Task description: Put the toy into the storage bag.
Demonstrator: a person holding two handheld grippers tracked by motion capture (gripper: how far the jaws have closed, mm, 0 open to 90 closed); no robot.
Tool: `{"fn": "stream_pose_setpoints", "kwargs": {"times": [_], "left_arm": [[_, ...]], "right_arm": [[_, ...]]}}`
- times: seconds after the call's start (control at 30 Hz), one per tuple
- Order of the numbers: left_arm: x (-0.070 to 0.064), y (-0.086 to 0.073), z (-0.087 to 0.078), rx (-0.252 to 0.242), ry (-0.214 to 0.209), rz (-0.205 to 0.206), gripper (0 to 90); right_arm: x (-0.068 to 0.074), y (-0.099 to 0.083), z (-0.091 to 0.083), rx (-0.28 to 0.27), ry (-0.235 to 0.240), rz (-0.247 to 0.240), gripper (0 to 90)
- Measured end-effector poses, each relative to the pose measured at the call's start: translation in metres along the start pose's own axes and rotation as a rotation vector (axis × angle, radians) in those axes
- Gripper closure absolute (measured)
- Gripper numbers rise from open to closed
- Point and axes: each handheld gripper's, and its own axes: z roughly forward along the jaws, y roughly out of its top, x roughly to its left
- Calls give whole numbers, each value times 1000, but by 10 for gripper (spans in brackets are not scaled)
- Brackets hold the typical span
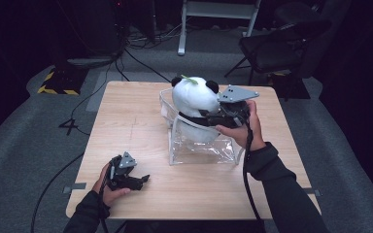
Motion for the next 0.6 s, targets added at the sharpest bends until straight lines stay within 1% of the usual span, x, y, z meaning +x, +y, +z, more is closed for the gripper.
{"fn": "stream_pose_setpoints", "kwargs": {"times": [0.17, 0.3, 0.37, 0.4, 0.53, 0.6], "left_arm": [[0, 0, 0, 0, 0, 0, 143], [0, 0, 0, 0, -1, -2, 143], [0, 0, 0, 0, 0, 0, 143], [0, 0, 0, 0, 0, 0, 143], [0, 0, 0, 0, 0, 1, 143], [0, 0, 0, 0, 0, 0, 143]], "right_arm": [[1, -1, 2, 40, -4, 1, 365], [-1, 1, 7, 119, -7, -6, 339], [-2, 1, 10, 162, 3, -13, 330], [-3, 0, 10, 176, 6, -9, 328], [-4, 1, 12, 206, 9, 2, 304], [-5, 2, 14, 236, 13, 2, 285]]}}
